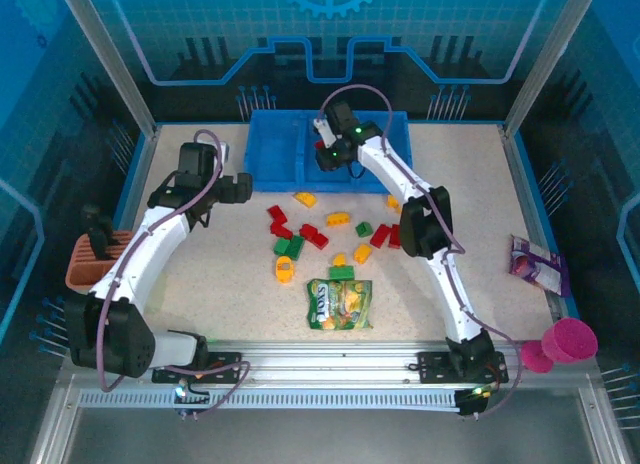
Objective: Sort the legos into containers by color
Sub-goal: Place the lego in the container.
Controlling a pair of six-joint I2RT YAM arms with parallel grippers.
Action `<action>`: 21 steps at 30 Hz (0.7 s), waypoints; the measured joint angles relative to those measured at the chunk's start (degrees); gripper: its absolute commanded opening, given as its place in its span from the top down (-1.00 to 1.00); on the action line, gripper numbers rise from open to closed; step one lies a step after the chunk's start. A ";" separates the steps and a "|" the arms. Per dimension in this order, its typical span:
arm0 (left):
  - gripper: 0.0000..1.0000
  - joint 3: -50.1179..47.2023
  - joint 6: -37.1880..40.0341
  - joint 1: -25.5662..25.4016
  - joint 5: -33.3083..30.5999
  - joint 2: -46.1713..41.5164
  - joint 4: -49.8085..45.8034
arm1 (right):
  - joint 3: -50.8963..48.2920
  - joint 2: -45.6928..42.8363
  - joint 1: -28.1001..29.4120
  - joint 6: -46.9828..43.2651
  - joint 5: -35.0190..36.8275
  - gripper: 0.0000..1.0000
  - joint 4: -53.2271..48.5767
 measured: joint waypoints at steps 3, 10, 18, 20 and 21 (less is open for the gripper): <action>-0.99 0.00 0.02 -0.07 0.11 -0.11 0.15 | 0.00 0.83 0.00 0.02 -0.66 0.19 0.02; -0.99 0.90 0.02 -0.07 0.83 -0.15 -0.26 | -0.63 0.44 0.07 -0.33 -1.51 -0.12 0.92; -0.99 1.92 0.24 -0.07 1.84 -0.15 0.00 | -18.03 -14.16 1.01 -1.20 -1.81 -0.16 3.65; -0.99 1.92 0.24 -0.07 2.14 -0.20 0.50 | -24.00 -20.13 1.07 -0.83 -2.10 -0.16 4.68; -0.99 1.90 0.26 -0.07 2.38 -0.20 0.68 | -26.84 -23.02 1.07 -0.59 -2.10 -0.16 5.11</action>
